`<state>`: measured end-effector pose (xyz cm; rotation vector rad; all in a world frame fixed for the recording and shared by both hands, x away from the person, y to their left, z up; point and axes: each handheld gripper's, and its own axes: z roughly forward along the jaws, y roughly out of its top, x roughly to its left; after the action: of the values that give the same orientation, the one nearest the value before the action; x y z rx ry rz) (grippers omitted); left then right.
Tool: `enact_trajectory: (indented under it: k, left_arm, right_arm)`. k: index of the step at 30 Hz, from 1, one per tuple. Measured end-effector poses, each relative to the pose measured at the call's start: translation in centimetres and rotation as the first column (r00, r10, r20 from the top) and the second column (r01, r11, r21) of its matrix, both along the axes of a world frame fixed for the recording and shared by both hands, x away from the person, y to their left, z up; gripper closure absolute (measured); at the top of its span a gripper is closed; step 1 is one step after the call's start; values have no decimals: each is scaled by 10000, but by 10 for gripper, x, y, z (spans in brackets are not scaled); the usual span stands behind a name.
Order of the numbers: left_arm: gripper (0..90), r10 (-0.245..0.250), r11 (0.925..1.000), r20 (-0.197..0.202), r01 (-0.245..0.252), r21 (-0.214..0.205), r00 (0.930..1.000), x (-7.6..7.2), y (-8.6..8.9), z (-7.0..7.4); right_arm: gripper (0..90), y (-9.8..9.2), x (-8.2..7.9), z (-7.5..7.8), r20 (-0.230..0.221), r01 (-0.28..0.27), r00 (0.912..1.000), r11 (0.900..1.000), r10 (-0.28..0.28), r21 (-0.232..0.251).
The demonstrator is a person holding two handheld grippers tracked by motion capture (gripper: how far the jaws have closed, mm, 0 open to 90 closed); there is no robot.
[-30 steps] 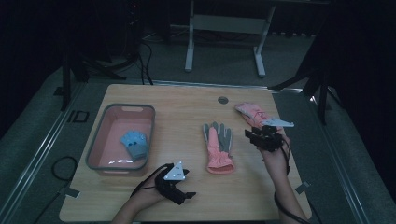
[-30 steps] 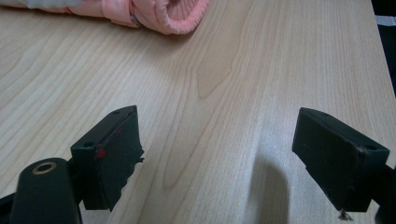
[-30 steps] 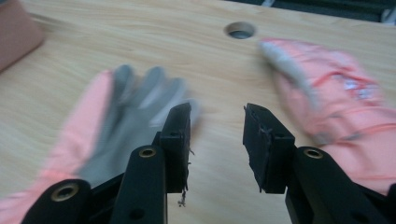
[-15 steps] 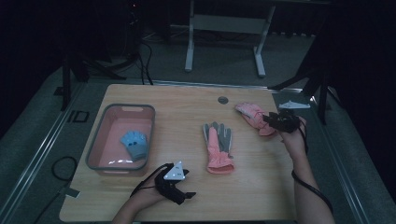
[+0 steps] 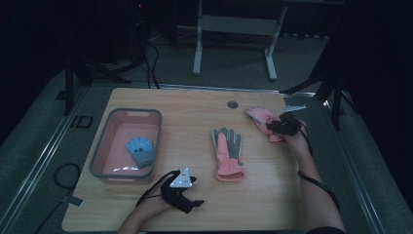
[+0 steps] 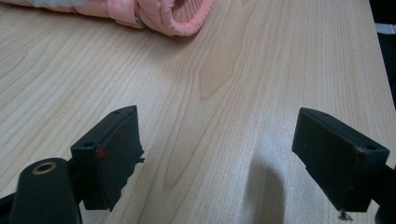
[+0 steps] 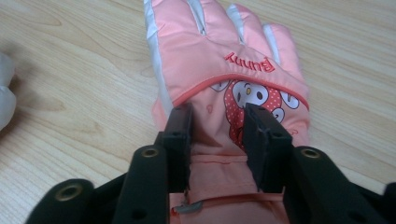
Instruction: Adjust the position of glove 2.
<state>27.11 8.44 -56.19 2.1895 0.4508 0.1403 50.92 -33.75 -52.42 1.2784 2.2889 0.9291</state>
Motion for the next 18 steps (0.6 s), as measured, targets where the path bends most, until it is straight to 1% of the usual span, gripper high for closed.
enact_trajectory:
  k: [1, 3, 5, 6, 7, 8, 9, 10, 11, 14, 15, 16, 17, 18]
  left_arm:
    - [157, 17, 10000, -18, -17, -13, 10000, 0, 0, 0]
    - [157, 17, 10000, -18, -17, -8, 10000, 0, 0, 0]
    - [157, -6, 10000, -1, 6, 26, 10000, 0, 0, 0]
    - [157, -15, 10000, 0, 15, 27, 10000, 0, 0, 0]
    - [157, -25, 10000, 5, 25, 26, 10000, 0, 0, 0]
    - [157, -42, 10000, 11, 42, 15, 10000, 0, 1, 0]
    - [157, -61, 10000, 15, 61, 22, 10000, 0, 1, 0]
    - [157, -59, 10000, 18, 59, 26, 10000, 0, 1, 0]
    - [157, -67, 10000, 41, 67, 37, 10000, 0, 1, 0]
    - [157, -88, 9999, 84, 87, 86, 9999, -1, 0, 0]
    - [157, -89, 9999, 72, 88, 96, 9999, -1, 0, 0]
    - [157, -81, 9999, 73, 81, 105, 9999, -1, 0, 0]
    - [157, -77, 9999, 71, 76, 117, 9999, 0, 0, 0]
    - [157, -56, 9999, 26, 56, 106, 10000, 0, 0, 0]
  right_arm:
    - [683, 0, 0, -1, -51, 15, 10000, 10000, -14, 44]
    - [799, 1, 0, -2, -104, 50, 9999, 10000, -49, 46]
    - [868, 1, -2, -1, -147, 348, 9993, 9991, -344, 250]
    - [886, 1, -3, 0, -204, 604, 9980, 9970, -595, 488]
    - [891, 0, -4, 3, -193, 817, 9966, 9943, -805, 679]
    - [894, 1, -7, 6, -107, 1035, 9946, 9921, -1030, 707]
    - [896, 3, -11, 11, 38, 1164, 9931, 9915, -1168, 586]
    - [898, 3, -15, 15, 140, 1225, 9923, 9909, -1234, 566]
    - [898, 2, -20, 21, 94, 1294, 9914, 9892, -1303, 695]
    - [898, 0, -40, 40, 414, 1711, 9839, 9834, -1737, 597]
    - [898, 0, -48, 47, 496, 2003, 9778, 9775, -2037, 660]
    - [898, -1, -56, 52, 557, 2159, 9739, 9740, -2198, 679]
    - [898, -1, -66, 57, 634, 2342, 9687, 9683, -2400, 868]
    - [898, 0, -74, 61, 584, 2489, 9649, 9626, -2560, 1070]
